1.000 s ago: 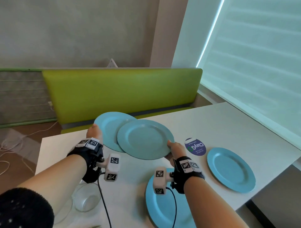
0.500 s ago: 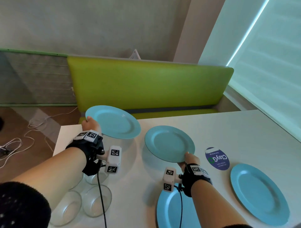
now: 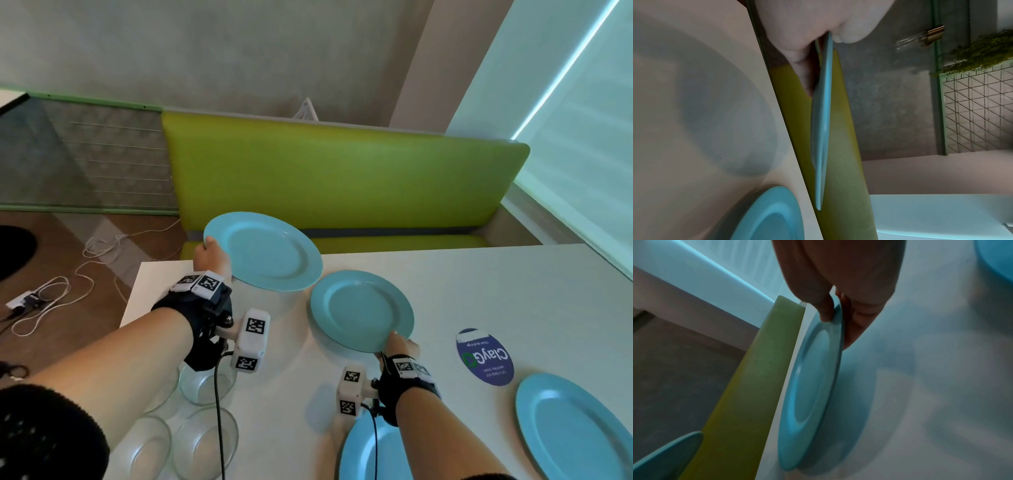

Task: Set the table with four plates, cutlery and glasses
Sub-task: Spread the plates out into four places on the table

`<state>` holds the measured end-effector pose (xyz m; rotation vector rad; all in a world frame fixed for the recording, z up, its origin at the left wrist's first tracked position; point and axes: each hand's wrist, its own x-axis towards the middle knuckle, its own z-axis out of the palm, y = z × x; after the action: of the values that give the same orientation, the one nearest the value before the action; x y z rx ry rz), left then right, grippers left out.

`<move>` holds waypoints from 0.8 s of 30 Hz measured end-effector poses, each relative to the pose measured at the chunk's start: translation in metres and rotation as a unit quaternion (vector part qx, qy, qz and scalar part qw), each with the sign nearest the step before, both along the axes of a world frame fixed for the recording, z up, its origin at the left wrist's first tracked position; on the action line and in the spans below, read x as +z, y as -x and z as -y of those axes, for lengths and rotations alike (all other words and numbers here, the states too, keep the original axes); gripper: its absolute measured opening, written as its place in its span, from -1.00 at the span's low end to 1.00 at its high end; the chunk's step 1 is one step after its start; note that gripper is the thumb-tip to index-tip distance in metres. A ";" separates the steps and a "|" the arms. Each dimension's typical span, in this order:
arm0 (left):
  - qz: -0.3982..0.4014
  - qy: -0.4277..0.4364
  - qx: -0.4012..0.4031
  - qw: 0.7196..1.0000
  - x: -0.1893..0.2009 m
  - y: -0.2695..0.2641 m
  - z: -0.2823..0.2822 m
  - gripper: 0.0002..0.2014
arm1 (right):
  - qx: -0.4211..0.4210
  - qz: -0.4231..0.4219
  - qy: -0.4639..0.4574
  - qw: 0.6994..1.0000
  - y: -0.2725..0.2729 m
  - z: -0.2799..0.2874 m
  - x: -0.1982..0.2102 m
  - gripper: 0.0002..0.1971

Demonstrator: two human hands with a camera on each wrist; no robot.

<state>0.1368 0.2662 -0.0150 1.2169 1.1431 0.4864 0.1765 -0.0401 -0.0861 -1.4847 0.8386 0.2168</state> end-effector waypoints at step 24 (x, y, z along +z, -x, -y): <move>0.007 -0.003 0.016 1.000 0.003 0.005 0.000 -0.53 | 0.060 -0.021 -0.006 0.998 -0.017 -0.007 0.005 -0.54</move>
<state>0.1318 0.2665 -0.0117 1.1999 1.1511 0.5221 0.1931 -0.0332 -0.0814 -1.5257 0.7800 0.3433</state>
